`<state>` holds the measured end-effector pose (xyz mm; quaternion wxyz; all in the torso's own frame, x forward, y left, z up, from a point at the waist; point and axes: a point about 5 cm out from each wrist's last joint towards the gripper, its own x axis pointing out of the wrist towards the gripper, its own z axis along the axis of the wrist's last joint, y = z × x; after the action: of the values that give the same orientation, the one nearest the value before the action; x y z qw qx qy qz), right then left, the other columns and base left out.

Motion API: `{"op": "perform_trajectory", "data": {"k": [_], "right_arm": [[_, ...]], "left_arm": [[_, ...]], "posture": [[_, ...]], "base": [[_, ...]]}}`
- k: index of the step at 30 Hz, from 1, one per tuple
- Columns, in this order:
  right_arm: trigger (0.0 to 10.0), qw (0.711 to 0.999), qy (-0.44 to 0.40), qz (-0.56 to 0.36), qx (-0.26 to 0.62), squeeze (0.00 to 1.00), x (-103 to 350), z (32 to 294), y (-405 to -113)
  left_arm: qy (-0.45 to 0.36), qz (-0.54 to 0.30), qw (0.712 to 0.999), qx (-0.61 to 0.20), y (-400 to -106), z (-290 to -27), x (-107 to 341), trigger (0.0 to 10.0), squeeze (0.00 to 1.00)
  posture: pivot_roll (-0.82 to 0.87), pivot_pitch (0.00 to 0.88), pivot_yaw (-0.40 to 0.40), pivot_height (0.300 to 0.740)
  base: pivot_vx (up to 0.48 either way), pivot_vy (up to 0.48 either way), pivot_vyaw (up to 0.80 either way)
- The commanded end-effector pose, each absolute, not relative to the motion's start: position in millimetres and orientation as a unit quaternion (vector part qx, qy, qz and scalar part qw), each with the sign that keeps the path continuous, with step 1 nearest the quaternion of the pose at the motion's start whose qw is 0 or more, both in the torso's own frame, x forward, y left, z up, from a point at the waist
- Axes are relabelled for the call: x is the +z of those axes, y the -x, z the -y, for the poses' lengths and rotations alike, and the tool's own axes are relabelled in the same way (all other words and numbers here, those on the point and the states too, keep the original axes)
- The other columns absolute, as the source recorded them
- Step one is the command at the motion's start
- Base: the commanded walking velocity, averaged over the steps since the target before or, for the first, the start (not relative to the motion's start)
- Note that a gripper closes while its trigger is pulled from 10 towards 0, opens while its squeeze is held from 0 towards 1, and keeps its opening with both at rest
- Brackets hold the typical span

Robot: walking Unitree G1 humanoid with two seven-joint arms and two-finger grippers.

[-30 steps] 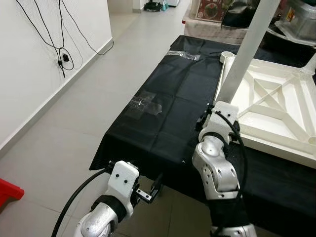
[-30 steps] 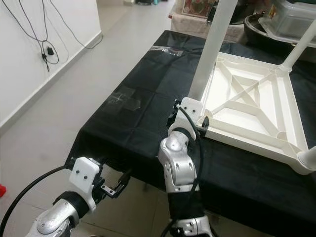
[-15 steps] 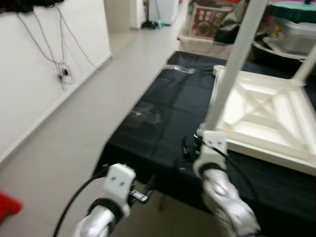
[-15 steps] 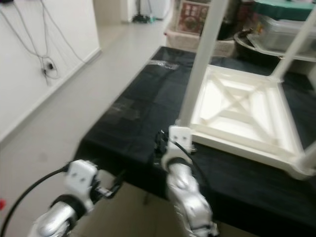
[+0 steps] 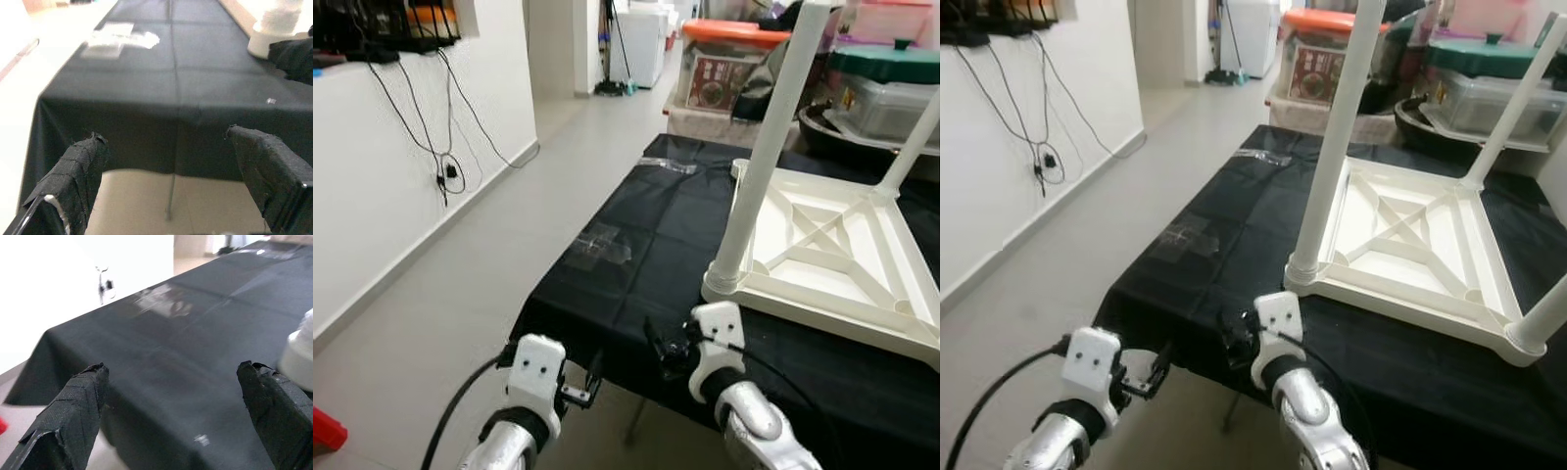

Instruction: Building children table

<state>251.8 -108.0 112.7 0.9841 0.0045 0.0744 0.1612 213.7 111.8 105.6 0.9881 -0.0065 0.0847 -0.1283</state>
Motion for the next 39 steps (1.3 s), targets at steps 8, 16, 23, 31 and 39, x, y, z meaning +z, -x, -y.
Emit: {"op": "perform_trajectory", "data": {"k": [8,16,23,31,39], "right_arm": [[10.0,0.982,0.002,-0.095,0.163,0.00,97,114,-262],[10.0,0.980,0.014,-0.107,0.166,0.00,88,116,-267],[10.0,0.979,0.015,-0.113,0.168,0.00,85,116,-269],[10.0,0.978,0.013,-0.121,0.170,0.00,77,116,-274],[10.0,0.978,0.015,-0.118,0.169,0.00,75,117,-278]], "left_arm": [[0.013,-0.095,0.990,-0.101,-233,-114,94,10.0,0.00],[0.012,-0.100,0.990,-0.100,-236,-110,88,10.0,0.00],[0.014,-0.099,0.990,-0.097,-239,-111,86,10.0,0.00],[0.015,-0.091,0.992,-0.091,-244,-112,83,10.0,0.00],[0.015,-0.089,0.992,-0.092,-247,-111,81,10.0,0.00]], "posture": [[0.06,0.000,-0.040,0.740],[0.06,0.000,-0.051,0.740],[0.06,0.000,-0.053,0.740],[0.06,0.000,-0.054,0.740],[0.05,0.000,-0.055,0.740]], "base": [[0.000,0.000,-0.52],[0.000,0.000,0.00],[0.000,0.000,0.00],[0.000,0.000,0.00],[0.000,0.000,0.00]]}}
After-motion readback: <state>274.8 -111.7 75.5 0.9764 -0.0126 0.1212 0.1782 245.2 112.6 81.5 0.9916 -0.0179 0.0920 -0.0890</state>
